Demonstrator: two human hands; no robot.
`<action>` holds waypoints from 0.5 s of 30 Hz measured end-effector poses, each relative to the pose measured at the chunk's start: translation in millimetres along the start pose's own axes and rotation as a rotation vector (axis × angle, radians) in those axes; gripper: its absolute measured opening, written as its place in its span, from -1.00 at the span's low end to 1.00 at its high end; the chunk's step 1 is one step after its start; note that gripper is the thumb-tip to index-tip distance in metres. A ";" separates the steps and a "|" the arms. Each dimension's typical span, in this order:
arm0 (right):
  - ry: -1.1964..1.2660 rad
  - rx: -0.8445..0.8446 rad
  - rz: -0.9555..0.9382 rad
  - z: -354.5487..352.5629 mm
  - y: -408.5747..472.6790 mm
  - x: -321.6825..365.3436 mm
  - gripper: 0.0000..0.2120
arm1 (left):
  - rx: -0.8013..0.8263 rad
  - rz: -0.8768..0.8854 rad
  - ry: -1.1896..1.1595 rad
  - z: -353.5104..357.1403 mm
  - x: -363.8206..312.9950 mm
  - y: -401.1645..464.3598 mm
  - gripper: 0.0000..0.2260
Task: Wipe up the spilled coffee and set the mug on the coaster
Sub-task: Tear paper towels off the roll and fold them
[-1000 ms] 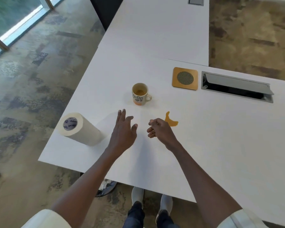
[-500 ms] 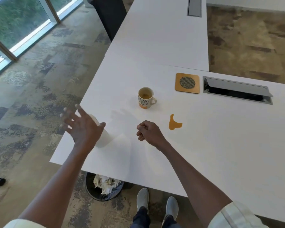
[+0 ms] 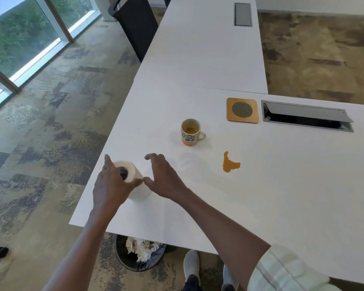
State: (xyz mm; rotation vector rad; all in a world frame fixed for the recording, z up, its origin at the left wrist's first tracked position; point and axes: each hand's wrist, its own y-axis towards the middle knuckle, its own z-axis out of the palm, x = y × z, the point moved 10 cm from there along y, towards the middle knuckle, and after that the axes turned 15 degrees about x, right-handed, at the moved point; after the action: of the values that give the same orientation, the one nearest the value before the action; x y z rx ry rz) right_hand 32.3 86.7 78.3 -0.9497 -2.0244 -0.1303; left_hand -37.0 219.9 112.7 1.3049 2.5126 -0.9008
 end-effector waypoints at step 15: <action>-0.228 -0.130 0.013 -23.6 34.8 10.5 -0.76 | 0.226 0.273 0.111 15.1 -12.6 22.4 0.16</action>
State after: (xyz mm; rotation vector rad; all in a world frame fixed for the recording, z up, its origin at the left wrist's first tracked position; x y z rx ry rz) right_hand 67.7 107.4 92.0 -1.1010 -2.2396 -0.1541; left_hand -13.6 212.2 96.0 1.7609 2.2814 -1.0982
